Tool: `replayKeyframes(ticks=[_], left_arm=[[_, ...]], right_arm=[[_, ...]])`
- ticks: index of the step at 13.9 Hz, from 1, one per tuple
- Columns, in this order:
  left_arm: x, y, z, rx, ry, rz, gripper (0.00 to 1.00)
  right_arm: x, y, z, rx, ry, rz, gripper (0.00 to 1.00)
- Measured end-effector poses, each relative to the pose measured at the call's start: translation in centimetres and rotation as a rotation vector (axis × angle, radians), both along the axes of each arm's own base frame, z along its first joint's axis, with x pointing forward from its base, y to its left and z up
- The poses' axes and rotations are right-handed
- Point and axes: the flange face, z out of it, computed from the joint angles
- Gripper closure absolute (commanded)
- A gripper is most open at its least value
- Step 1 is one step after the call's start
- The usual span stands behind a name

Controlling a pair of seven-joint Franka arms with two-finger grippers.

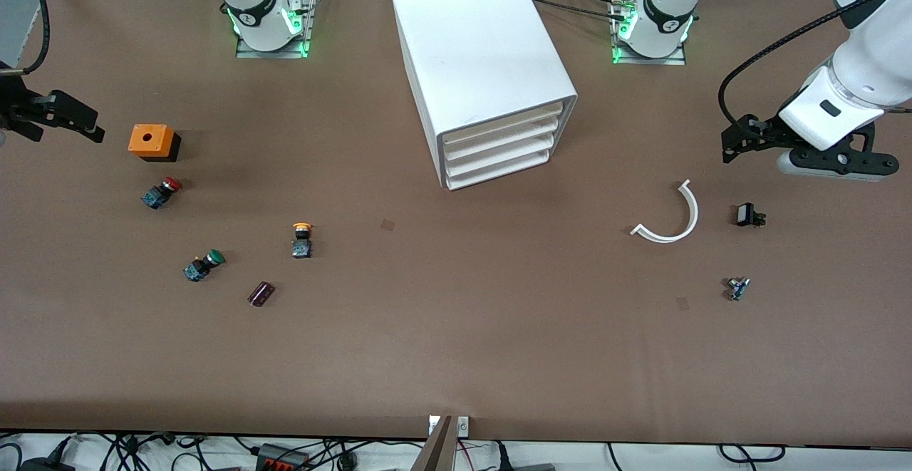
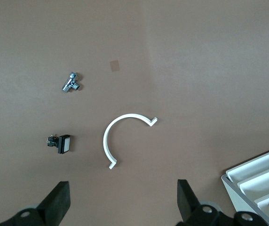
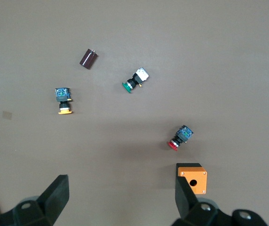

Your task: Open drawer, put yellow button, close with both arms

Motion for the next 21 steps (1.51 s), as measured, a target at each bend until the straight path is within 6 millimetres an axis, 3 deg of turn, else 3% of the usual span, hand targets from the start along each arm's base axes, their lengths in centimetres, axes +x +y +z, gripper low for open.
replayKeyframes(ticks=[5,8,11,15,19,21], left_arm=[[0.0,-0.1,0.0,0.0,0.001,-0.002,0.0],[-0.3,-0.6,-0.1,0.002,0.019,-0.011,0.0],[-1.5,-1.9,-0.8,-0.05,0.126,-0.018,0.0],[-3.3,-6.0,-4.9,-0.28,0.411,-0.063,0.0],[-2.1,-11.0,-11.4,-0.565,0.524,-0.267,0.0],[-0.7,-12.5,-14.8,-0.758,0.484,-0.378,0.0]], right_arm=[[0.4,0.1,-1.1,0.0,0.019,0.002,0.0],[1.7,1.3,-3.9,0.0,0.056,0.023,0.0],[3.3,4.1,-7.3,-0.003,0.09,0.072,0.0],[5.4,7.3,-13.3,-0.009,0.15,0.123,0.0],[7.9,10.0,-20.3,-0.018,0.148,0.165,0.0],[8.9,12.1,-23.4,-0.023,0.131,0.196,0.0]])
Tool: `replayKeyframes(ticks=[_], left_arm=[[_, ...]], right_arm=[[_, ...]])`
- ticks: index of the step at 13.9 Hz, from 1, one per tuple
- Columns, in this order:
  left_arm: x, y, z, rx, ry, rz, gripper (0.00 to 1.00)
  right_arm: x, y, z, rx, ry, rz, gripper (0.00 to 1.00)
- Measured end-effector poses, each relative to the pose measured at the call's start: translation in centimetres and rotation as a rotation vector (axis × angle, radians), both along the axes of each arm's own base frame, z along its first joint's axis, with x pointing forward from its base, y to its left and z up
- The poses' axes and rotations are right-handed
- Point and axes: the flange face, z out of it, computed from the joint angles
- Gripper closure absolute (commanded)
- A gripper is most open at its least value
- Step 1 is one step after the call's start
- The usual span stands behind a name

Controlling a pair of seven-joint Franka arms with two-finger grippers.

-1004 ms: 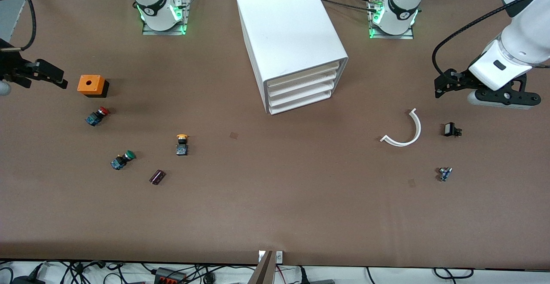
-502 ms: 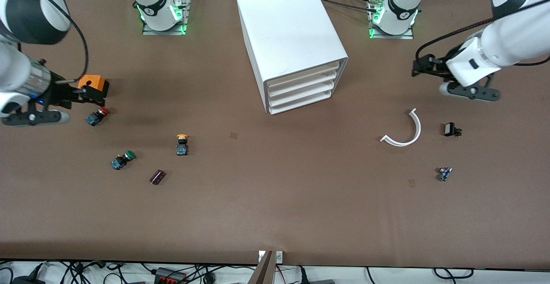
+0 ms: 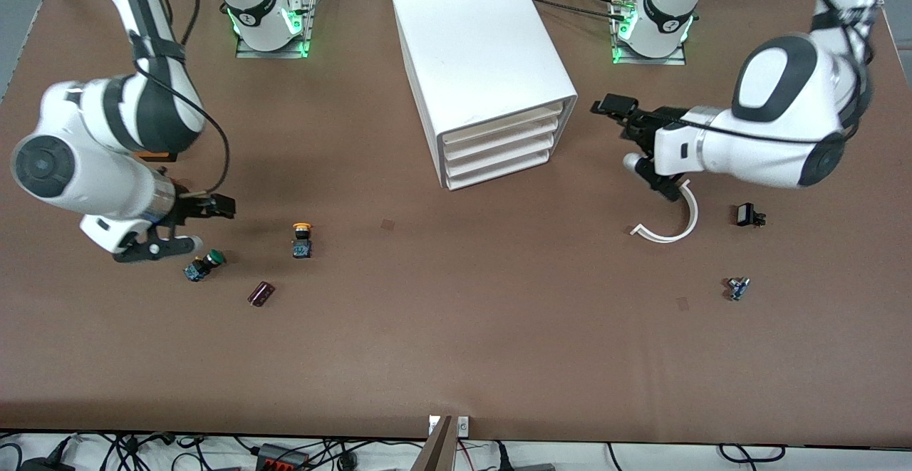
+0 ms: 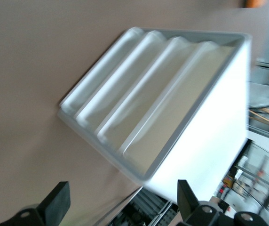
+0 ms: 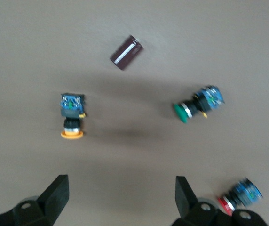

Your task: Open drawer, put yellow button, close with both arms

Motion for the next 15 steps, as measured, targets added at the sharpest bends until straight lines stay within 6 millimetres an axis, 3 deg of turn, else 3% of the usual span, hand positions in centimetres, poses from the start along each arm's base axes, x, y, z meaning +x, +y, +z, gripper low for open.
replayKeyframes(ticks=[2,3,5,8,11,15], left_arm=[[1.5,-0.9,-3.2,-0.177,-0.049,0.03,0.03],[1.8,-1.3,-4.6,-0.243,-0.062,0.062,0.1],[1.3,-2.2,-7.3,-0.331,-0.068,0.075,0.15],[-0.1,-3.4,-11.1,-0.375,-0.018,0.048,0.26],[-1.2,-5.5,-12.0,-0.392,0.01,0.014,0.29],[-2.5,-7.3,-12.4,-0.401,0.026,-0.023,0.32]], right_arm=[[0.9,1.7,-3.5,-0.003,-0.004,0.02,0.0],[1.4,2.4,-5.1,-0.005,-0.008,0.024,0.0],[2.2,4.1,-8.0,-0.006,-0.023,0.03,0.0],[2.6,6.4,-10.5,0.003,-0.052,0.025,0.0],[2.3,8.5,-12.2,0.008,-0.056,0.034,0.0],[1.6,9.9,-14.8,-0.003,-0.025,0.04,0.0]])
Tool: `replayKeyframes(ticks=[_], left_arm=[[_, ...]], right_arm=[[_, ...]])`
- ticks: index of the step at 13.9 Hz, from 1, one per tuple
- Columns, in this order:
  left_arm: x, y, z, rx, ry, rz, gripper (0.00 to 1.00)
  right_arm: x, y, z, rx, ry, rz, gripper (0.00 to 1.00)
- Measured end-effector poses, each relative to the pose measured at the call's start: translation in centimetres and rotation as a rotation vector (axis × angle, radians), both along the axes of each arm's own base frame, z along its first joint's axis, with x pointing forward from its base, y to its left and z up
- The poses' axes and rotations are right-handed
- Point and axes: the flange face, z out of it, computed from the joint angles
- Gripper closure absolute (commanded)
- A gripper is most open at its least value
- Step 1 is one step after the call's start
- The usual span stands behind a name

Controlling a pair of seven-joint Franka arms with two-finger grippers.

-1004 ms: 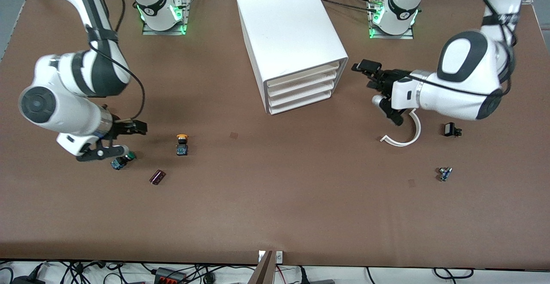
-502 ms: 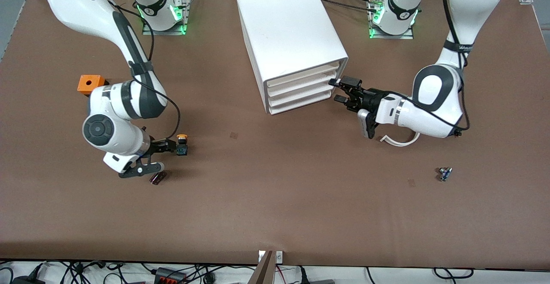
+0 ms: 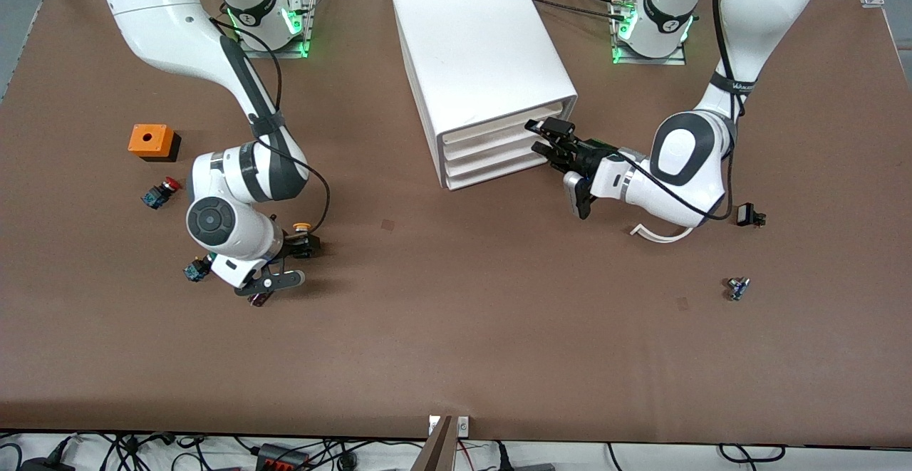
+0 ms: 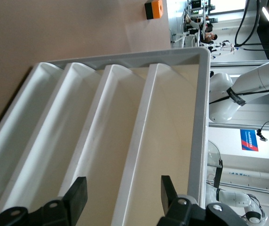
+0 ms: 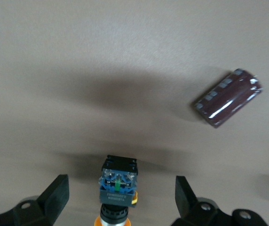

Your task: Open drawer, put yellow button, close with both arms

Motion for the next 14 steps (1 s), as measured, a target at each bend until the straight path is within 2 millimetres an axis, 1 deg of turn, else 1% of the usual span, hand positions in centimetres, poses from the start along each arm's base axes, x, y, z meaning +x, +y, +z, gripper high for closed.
replayKeyframes(ticks=[2,4,7,8,9,10,12,13,14], left_arm=[[-0.6,-0.5,-0.4,-0.018,-0.012,-0.023,0.34],[-1.4,-0.5,-1.2,-0.05,-0.021,-0.032,0.36],[-2.6,-0.5,-2.4,-0.107,-0.01,-0.011,0.44],[-2.6,-0.5,-2.5,-0.112,-0.007,-0.004,0.46],[-2.6,-0.4,-2.5,-0.115,-0.009,-0.004,0.51],[-2.6,-0.4,-2.5,-0.116,-0.01,-0.004,0.56],[-2.7,-0.4,-2.6,-0.117,-0.011,-0.005,0.7],[-2.7,-0.5,-2.6,-0.118,-0.01,-0.006,0.75],[-2.8,-0.5,-2.7,-0.119,-0.01,-0.008,0.76]], right_arm=[[-0.2,0.2,-0.6,-0.003,0.009,0.002,0.0],[-0.4,0.3,-1.2,-0.006,0.019,0.005,0.0],[-0.9,0.5,-2.6,-0.013,0.042,0.008,0.0],[-1.0,0.4,-3.1,-0.016,0.05,0.007,0.07],[-1.1,0.4,-3.5,-0.018,0.056,0.004,0.18],[-1.3,0.3,-3.8,-0.02,0.061,0.001,0.33],[-1.5,0.2,-4.0,-0.023,0.068,-0.006,0.6],[-1.5,0.1,-4.0,-0.026,0.075,-0.009,0.73],[-1.5,0.0,-4.0,-0.027,0.08,-0.011,0.86]])
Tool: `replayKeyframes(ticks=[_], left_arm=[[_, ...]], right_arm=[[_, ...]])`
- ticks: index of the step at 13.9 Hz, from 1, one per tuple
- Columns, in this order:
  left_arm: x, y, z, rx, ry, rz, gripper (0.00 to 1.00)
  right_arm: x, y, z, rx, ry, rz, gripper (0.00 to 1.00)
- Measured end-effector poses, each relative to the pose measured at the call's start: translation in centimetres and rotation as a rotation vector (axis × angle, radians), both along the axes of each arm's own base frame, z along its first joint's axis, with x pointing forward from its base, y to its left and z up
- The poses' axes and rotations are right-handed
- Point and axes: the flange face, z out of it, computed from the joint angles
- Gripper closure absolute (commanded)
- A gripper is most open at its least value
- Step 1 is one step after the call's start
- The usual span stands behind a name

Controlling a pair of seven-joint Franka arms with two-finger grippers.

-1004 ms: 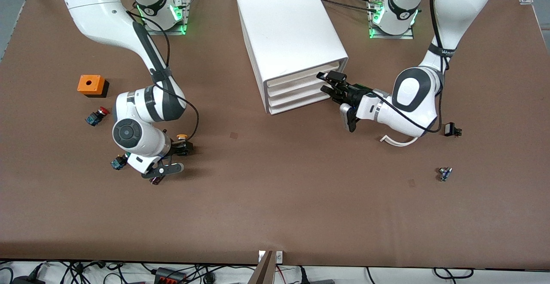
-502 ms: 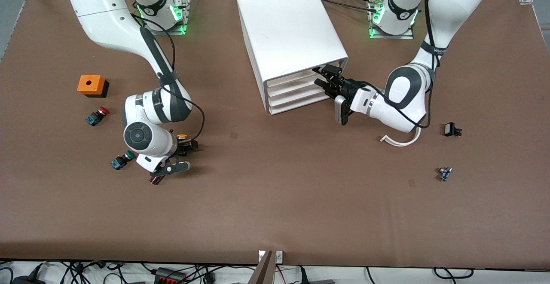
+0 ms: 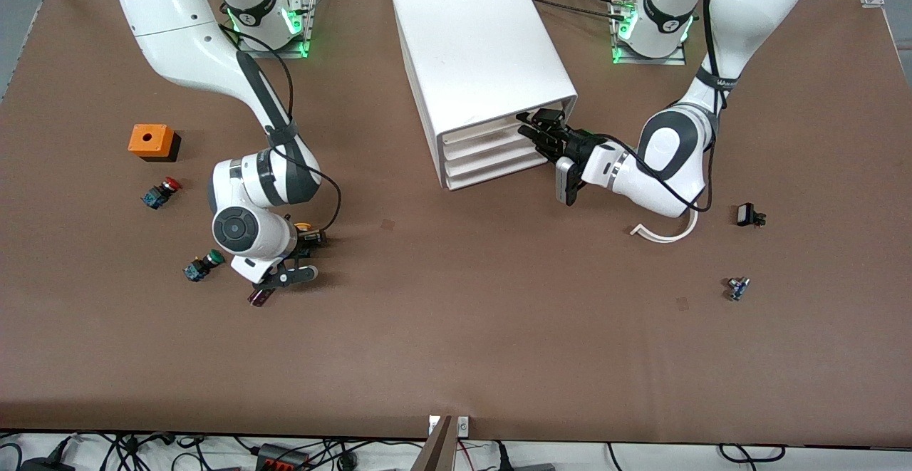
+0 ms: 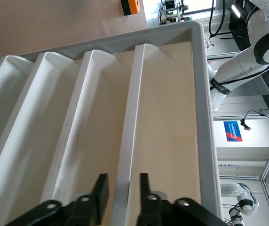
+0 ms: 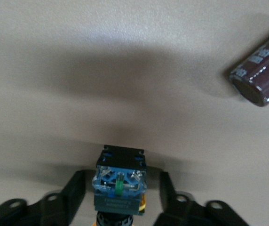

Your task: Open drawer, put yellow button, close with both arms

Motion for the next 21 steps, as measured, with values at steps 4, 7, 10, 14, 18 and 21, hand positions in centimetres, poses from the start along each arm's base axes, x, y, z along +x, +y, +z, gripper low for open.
replayKeyframes(ticks=[4,7,10,14,18,21], left_arm=[[-0.2,-0.1,-0.4,0.0,0.008,-0.002,0.97],[-0.2,0.0,-0.4,-0.017,-0.003,-0.005,1.0],[0.0,0.0,-0.3,-0.018,-0.005,-0.004,1.0],[1.9,0.8,-0.3,-0.024,-0.023,0.022,1.0],[5.0,2.2,-1.0,-0.037,-0.041,0.052,1.0],[7.2,3.0,-0.7,-0.031,-0.072,0.059,0.99]], right_arm=[[0.6,0.2,1.5,0.009,-0.024,-0.001,1.0],[2.2,0.8,4.7,0.02,-0.058,0.001,1.0],[4.3,1.9,11.0,0.031,-0.086,0.008,1.0],[5.6,5.4,18.8,0.057,-0.159,0.048,1.0],[4.7,11.1,23.1,0.085,-0.221,0.112,1.0],[3.0,15.9,25.3,0.105,-0.262,0.091,1.0]])
